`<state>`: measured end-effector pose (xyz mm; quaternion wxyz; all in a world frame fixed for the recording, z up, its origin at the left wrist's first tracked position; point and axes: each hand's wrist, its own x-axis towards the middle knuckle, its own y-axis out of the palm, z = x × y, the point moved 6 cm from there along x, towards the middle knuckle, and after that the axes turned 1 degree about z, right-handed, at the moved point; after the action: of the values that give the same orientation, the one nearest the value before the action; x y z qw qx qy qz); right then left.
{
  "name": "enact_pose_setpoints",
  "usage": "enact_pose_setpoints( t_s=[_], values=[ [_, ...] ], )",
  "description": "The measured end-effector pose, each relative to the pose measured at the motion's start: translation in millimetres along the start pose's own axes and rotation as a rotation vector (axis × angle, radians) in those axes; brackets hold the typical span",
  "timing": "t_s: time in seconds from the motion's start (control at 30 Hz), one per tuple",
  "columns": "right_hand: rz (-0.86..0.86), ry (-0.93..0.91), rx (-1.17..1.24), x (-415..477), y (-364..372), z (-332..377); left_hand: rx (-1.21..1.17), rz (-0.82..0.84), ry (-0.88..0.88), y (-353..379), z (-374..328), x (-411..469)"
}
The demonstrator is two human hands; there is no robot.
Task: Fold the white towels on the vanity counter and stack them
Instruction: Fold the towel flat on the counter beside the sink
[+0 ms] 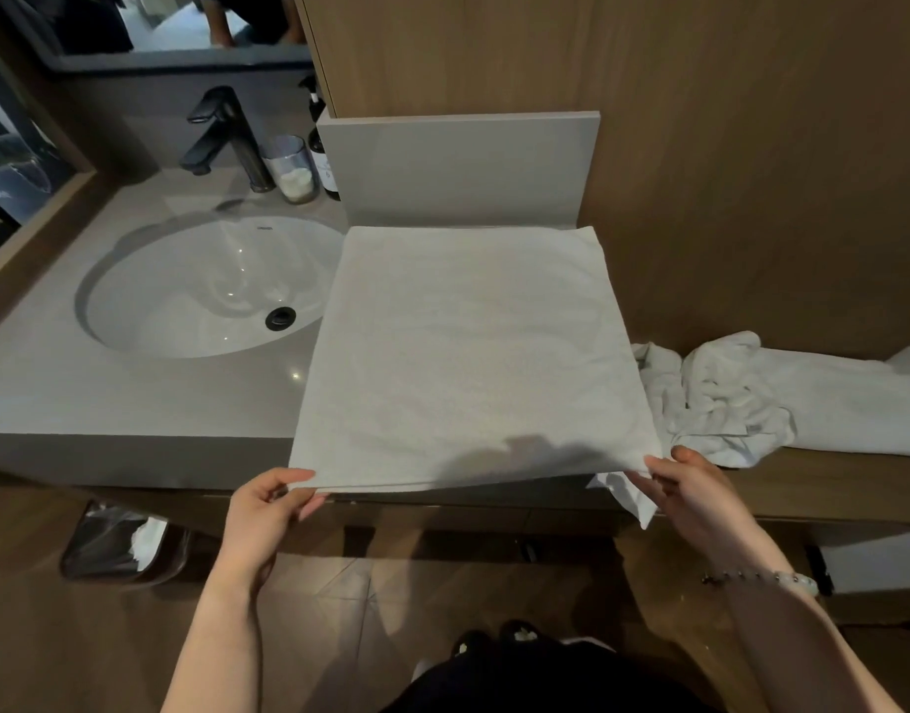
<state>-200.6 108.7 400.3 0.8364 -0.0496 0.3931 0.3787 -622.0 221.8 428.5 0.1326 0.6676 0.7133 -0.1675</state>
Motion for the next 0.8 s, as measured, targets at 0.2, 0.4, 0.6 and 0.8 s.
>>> enact_pose_setpoints(
  t_s=[0.2,0.4,0.6,0.8],
  values=[
    [0.018,-0.082,-0.156,-6,9,12,0.147,0.160,-0.051,-1,6,0],
    [0.252,-0.171,-0.386,-21,16,30,0.308,0.155,0.094,1,-9,-5],
    [0.186,-0.401,-0.743,-31,16,47,0.302,0.109,0.168,-6,-23,-2],
    [0.208,-0.565,-0.645,-36,23,63,0.239,0.055,0.209,-8,-35,7]
  ],
)
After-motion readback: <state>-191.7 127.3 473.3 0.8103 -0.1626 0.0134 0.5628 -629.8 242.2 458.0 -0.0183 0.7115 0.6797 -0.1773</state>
